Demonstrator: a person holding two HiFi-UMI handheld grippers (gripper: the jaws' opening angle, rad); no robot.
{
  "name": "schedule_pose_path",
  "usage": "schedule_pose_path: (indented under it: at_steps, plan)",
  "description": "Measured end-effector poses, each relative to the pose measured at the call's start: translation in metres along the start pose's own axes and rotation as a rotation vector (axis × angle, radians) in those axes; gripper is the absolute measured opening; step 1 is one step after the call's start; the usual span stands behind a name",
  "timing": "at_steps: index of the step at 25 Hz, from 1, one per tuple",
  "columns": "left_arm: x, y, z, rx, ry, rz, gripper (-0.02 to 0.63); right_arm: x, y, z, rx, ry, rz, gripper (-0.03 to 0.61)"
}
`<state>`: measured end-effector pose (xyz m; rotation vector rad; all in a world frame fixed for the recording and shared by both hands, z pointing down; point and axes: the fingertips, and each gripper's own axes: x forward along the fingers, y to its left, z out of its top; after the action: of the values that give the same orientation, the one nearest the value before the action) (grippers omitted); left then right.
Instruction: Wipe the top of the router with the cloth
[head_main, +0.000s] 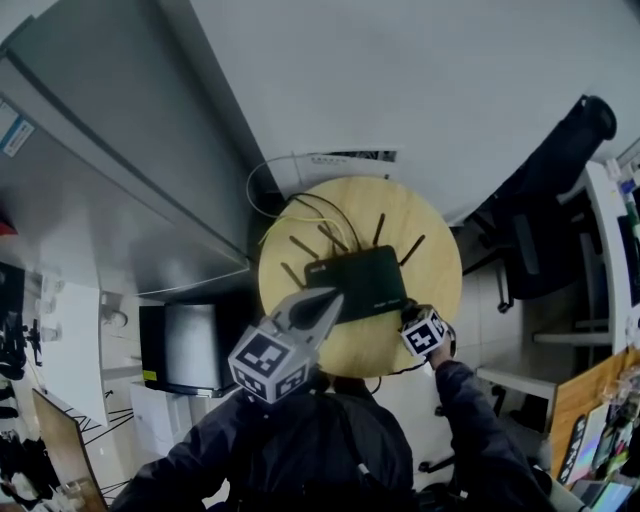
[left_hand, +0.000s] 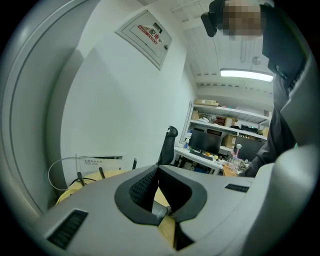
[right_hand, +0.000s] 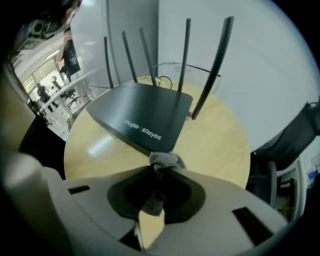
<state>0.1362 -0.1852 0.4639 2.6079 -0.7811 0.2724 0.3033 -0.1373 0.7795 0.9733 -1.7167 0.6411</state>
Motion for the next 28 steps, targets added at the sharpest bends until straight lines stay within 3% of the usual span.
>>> schedule_pose_path:
  at_steps: [5, 18, 28]
  plan:
    - [-0.014, 0.005, -0.003, -0.004, -0.009, 0.000, 0.002, 0.001, 0.022, 0.007, 0.138, -0.016, 0.020, 0.072]
    - [-0.058, 0.033, 0.000, -0.014, -0.030, 0.037, 0.002, 0.014, 0.140, 0.066, 0.101, -0.070, 0.113, 0.072]
    - [-0.096, 0.063, -0.007, -0.043, -0.055, 0.085, 0.002, 0.022, 0.213, 0.104, 0.149, -0.109, 0.174, 0.072]
